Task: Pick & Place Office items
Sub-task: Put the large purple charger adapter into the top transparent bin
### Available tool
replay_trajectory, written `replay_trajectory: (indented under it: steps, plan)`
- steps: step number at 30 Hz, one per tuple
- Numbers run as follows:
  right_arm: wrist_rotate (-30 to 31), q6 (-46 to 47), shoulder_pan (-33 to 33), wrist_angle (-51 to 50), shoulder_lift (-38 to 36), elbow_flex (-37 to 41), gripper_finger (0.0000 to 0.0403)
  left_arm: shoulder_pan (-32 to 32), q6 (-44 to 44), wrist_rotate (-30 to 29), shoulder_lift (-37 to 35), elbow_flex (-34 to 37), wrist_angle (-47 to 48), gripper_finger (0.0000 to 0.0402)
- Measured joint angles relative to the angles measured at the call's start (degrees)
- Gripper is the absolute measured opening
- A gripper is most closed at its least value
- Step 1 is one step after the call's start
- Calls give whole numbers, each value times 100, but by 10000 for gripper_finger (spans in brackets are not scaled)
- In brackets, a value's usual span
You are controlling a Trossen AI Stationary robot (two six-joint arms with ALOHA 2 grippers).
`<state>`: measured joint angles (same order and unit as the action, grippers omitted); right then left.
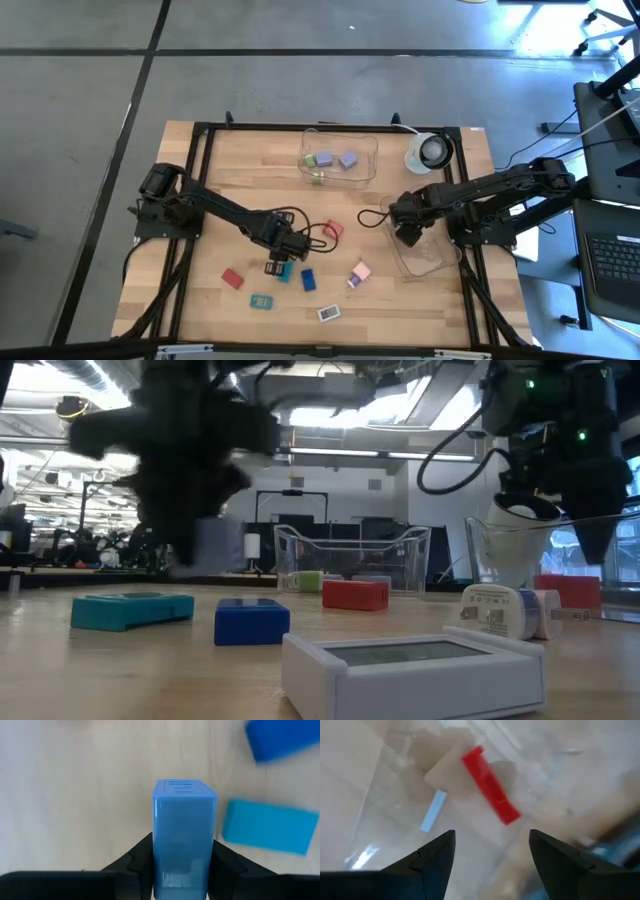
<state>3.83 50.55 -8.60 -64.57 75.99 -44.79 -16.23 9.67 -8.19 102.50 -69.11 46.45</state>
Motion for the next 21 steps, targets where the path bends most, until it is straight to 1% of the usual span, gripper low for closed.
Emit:
replay_trajectory:
  steps: [2,7,10,15,19,21]
  plan:
    - [237,-65,0,-376,0,-276,250,34,-52,-218,0,-224,-87,120]
    - [878,-388,0,-882,0,-1159,239,272,-138,-441,-2,-655,-662,120]
    - [1171,-658,-1,-893,0,-1721,234,466,-229,-413,-2,-857,-1087,120]
    - [1542,-1158,-2,-901,0,-2573,233,817,-187,-147,-72,-1079,-1928,119]
    - [1794,-1548,-5,-991,-4,-3137,233,966,-228,-137,-311,-1124,-2512,120]
    - [1873,-1720,-11,-1048,-8,-3359,233,995,-235,-263,-480,-1135,-2695,120]
